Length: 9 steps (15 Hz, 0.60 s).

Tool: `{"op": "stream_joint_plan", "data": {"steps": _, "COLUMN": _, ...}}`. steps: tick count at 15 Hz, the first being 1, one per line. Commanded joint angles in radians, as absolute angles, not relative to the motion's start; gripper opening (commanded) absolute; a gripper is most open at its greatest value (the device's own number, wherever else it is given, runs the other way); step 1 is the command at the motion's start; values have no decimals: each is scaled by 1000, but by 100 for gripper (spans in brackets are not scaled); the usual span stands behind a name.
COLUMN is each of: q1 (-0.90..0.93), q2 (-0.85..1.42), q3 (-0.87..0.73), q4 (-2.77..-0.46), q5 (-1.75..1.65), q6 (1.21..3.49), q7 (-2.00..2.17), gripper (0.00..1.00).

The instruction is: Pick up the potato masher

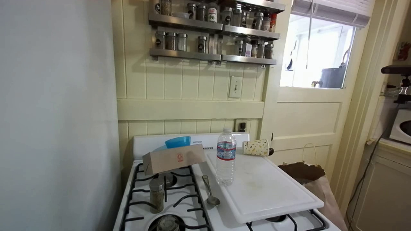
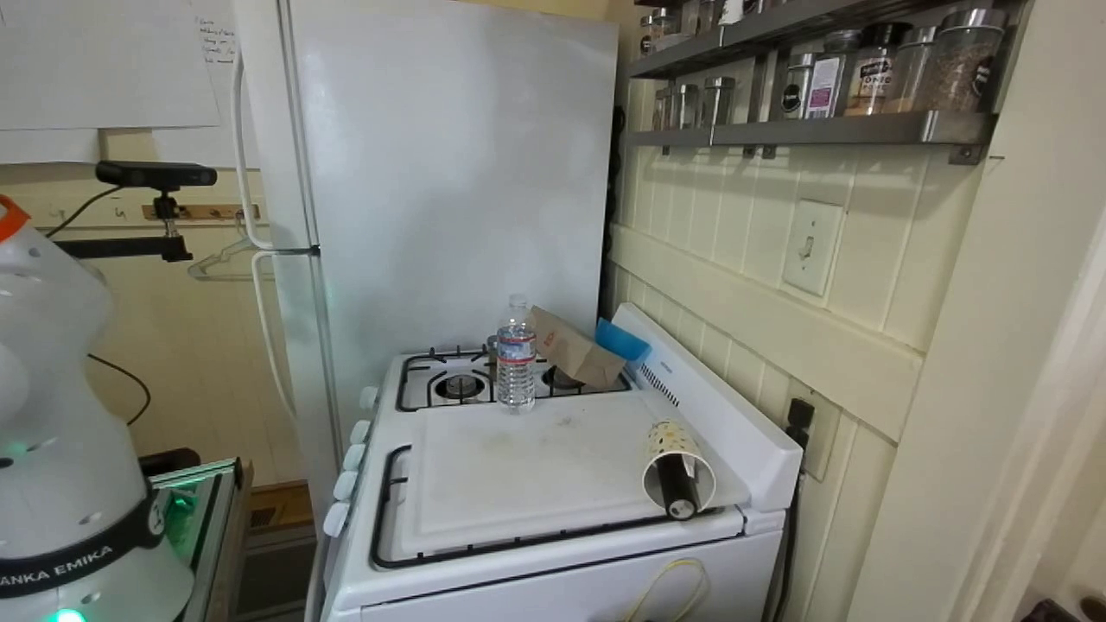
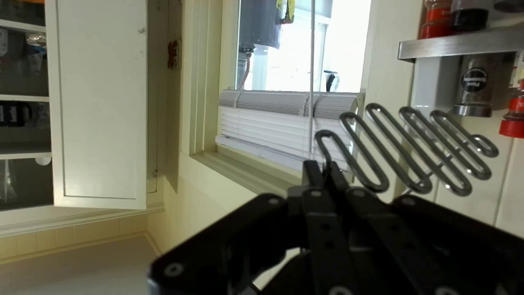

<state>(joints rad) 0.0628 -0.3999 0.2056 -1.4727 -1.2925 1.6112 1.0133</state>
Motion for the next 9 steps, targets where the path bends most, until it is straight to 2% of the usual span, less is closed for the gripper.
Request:
{"op": "stream_joint_plan", "data": {"steps": 1, "q1": 38, "q2": -379, "q3": 230, "q4": -1455, "q5": -1361, "q6": 1586, "q7": 993, "gripper": 1}}
{"op": "stream_joint_plan", "data": {"steps": 9, "q1": 55, "q2": -364, "q3": 219, "q4": -1468, "q5": -1430, "q6": 1597, "q7": 971, "gripper": 1}}
